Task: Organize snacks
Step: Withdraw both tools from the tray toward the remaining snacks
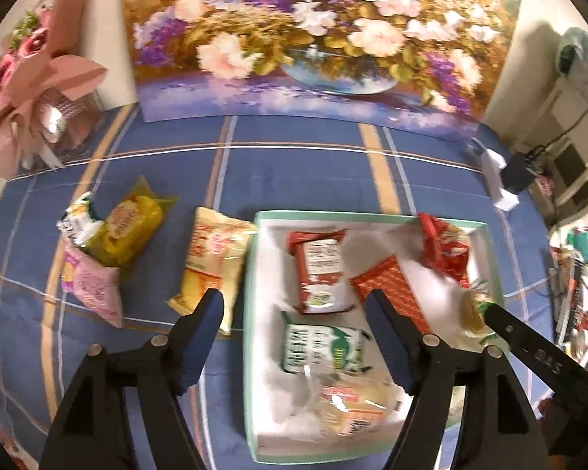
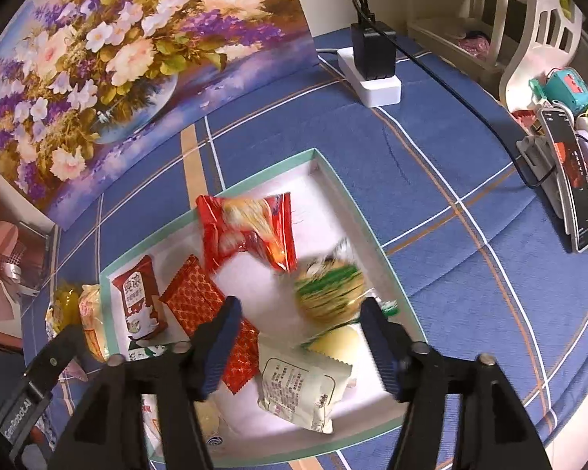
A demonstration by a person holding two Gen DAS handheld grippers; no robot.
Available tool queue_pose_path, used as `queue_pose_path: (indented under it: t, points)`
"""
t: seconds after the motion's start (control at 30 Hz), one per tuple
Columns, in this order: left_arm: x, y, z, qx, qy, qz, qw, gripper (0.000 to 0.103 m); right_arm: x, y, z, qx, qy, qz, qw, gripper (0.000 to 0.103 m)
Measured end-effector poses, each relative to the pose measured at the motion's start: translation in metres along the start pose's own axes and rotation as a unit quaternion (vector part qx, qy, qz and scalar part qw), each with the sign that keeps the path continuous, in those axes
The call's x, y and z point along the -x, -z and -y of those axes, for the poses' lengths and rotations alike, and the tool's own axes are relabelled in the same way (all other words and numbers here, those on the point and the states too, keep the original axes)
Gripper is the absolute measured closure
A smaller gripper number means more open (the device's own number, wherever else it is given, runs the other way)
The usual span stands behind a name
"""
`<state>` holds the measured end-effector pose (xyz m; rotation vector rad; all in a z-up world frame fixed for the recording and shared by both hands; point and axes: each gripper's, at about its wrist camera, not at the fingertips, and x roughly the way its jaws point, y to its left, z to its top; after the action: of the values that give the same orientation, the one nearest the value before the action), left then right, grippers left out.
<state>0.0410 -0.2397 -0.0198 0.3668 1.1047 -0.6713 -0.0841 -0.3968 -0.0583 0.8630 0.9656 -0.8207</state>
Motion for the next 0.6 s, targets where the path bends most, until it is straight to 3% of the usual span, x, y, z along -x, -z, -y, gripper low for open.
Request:
queue_pose_path:
  t: [0.07, 0.3, 0.6]
  points:
    - [-0.003, 0.001, -0.005, 0.007, -0.013, 0.0, 0.9999, 0.01, 0.0, 0.002, -0.002, 0.003, -0.005, 0.0, 1.0, 0.025]
    - [0.0, 0.005, -0.011, 0.014, -0.05, 0.014, 0.9985, 0.009, 0.004, 0.009, -0.01, 0.019, -0.016, 0.013, 1.0, 0.001]
    - [0.011, 0.014, -0.021, 0.034, -0.089, 0.035, 0.9948, 0.009, 0.009, 0.019, -0.017, 0.039, -0.011, 0.021, 0.999, 0.0]
